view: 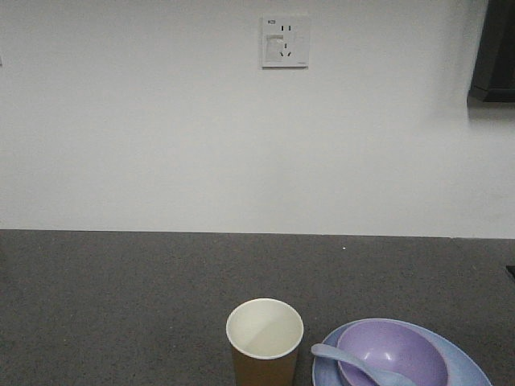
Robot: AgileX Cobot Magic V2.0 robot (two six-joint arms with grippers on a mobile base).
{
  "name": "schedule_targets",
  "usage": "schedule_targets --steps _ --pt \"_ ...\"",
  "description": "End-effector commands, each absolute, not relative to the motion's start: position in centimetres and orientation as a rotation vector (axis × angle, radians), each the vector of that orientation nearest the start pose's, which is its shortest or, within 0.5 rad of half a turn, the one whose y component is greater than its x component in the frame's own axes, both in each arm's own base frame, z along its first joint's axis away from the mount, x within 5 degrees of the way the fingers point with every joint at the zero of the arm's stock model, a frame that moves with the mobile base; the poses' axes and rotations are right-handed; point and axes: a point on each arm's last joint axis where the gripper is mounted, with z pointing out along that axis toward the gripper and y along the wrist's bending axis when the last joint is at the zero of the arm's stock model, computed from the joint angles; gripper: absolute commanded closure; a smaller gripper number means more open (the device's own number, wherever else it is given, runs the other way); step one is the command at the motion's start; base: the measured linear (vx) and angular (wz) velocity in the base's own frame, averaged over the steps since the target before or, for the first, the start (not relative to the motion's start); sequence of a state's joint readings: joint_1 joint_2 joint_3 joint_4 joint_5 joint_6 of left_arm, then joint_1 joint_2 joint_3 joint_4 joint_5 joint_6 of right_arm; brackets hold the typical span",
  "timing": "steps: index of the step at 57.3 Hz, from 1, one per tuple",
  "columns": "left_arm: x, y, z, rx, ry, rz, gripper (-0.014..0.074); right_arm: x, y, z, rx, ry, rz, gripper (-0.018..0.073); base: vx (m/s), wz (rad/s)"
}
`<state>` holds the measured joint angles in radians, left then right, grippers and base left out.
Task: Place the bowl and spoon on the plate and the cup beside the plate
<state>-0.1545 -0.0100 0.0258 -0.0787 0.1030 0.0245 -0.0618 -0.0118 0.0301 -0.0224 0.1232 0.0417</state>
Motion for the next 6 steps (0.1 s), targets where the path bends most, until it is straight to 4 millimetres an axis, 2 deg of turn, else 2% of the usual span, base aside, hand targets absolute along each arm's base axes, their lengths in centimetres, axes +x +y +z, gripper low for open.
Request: schedule_targets --steps 1,6 --pt "5.34 -0.85 21.22 0.068 1.481 -0.179 0.06 5.64 -0.39 19.87 0.059 1.542 -0.048 0.0568 0.0 0.0" --pt "5.34 -0.85 21.22 0.068 1.481 -0.179 0.06 5.64 -0.39 19.87 0.059 1.542 -0.048 0.0568 0.0 0.0"
